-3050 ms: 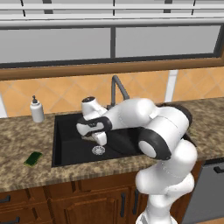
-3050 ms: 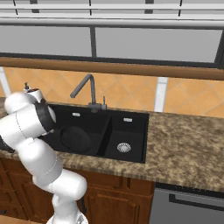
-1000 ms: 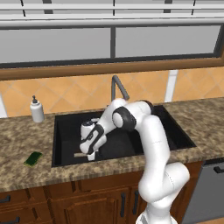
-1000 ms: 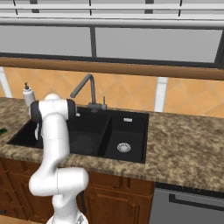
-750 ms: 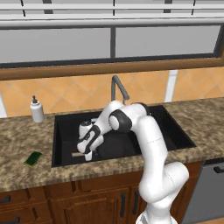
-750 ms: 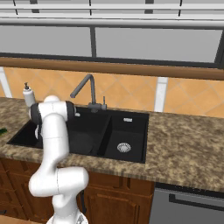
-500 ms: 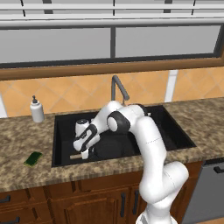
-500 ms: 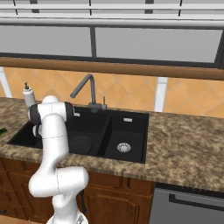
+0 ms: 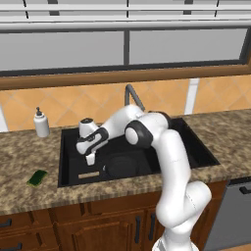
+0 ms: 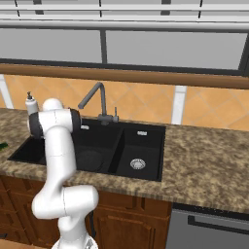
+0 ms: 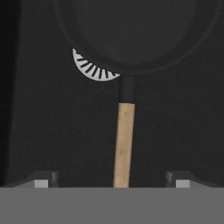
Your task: Pick the pan and sponge and place them into the sink. Then turn on the water.
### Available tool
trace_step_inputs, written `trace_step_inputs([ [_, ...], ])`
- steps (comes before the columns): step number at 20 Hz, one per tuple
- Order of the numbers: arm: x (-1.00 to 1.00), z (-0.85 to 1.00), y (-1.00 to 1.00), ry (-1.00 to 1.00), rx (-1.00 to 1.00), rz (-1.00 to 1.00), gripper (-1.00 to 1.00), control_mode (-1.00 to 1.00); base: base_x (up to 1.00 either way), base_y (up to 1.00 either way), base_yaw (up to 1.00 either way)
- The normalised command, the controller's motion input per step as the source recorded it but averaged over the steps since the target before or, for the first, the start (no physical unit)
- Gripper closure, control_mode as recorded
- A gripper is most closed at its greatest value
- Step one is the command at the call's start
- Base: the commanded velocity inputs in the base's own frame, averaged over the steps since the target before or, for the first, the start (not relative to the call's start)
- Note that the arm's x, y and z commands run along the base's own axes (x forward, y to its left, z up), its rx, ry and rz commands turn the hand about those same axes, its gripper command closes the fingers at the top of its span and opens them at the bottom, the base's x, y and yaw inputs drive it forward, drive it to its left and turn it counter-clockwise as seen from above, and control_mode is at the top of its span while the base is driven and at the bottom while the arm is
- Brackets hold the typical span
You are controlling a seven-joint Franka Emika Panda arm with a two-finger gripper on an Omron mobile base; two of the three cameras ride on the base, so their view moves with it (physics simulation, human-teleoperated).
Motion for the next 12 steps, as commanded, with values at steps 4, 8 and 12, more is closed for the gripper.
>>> trace_step_inputs([
  [4, 0.00, 0.98, 0.00, 0.00, 0.00, 0.22, -1.00, -1.00, 0.00, 0.00, 0.00],
  [8, -0.12, 0.47, 0.00, -0.07, 0.01, 0.47, -1.00, -1.00, 0.00, 0.00, 0.00],
  [12, -0.06, 0.17, 0.00, -0.10, 0.07, 0.70, -1.00, -1.00, 0.00, 0.00, 0.00],
])
